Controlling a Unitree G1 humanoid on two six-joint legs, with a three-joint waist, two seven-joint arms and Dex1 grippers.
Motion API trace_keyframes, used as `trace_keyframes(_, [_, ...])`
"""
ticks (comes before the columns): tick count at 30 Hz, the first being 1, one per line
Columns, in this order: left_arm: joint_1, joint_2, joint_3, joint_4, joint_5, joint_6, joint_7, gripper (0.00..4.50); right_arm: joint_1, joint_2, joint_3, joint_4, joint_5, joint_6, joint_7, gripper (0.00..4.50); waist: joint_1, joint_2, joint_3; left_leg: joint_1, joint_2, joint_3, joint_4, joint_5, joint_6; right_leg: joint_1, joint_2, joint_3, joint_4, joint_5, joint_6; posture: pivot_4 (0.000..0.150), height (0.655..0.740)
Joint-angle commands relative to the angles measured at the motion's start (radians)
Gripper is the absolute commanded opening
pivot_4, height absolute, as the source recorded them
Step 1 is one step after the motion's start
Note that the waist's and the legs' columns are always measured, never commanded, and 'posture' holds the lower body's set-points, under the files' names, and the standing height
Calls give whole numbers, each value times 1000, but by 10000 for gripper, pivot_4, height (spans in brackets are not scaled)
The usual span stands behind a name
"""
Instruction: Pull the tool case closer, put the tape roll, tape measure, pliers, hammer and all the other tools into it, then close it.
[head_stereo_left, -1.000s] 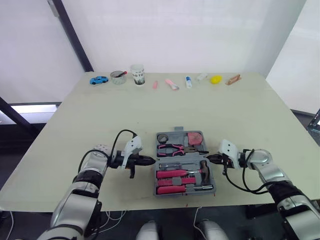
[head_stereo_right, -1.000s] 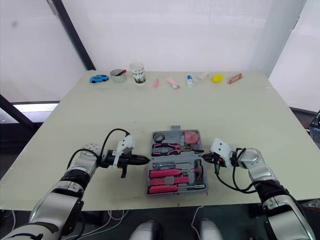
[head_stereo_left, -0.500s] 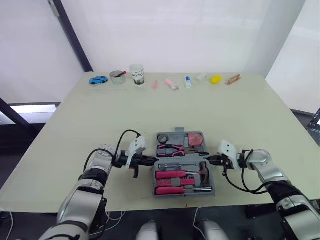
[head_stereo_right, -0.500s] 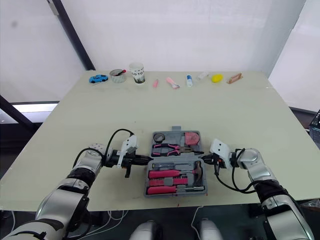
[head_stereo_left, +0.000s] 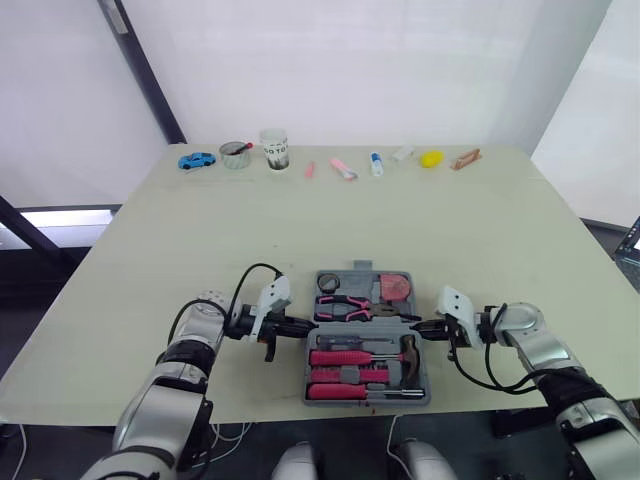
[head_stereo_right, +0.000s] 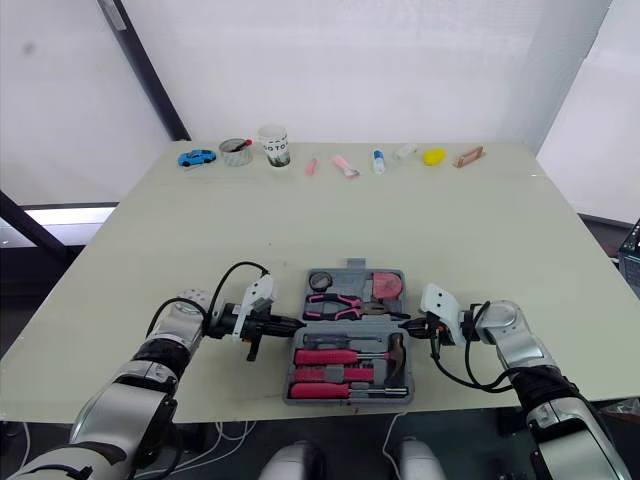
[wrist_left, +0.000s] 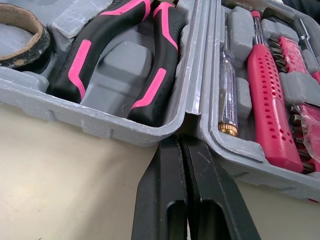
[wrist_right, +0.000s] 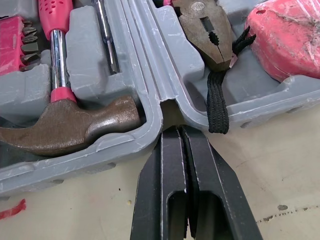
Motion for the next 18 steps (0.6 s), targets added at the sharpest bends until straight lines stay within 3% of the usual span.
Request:
trace_keyframes(1, [14,-16,-22,-31,1,7,-39,638,6,17,16,-44,20,-3,22,401,0,0,0,0,0,0,0,0,0,0,0,0,0,0,0,1500,7400])
trace_keyframes(18, [36,10,-11,-61,-2,29,-36,638,17,11,0,-46,19,-32,0,401,-2,0,0,0,0,0,0,0,0,0,0,0,0,0,0,1500,7400])
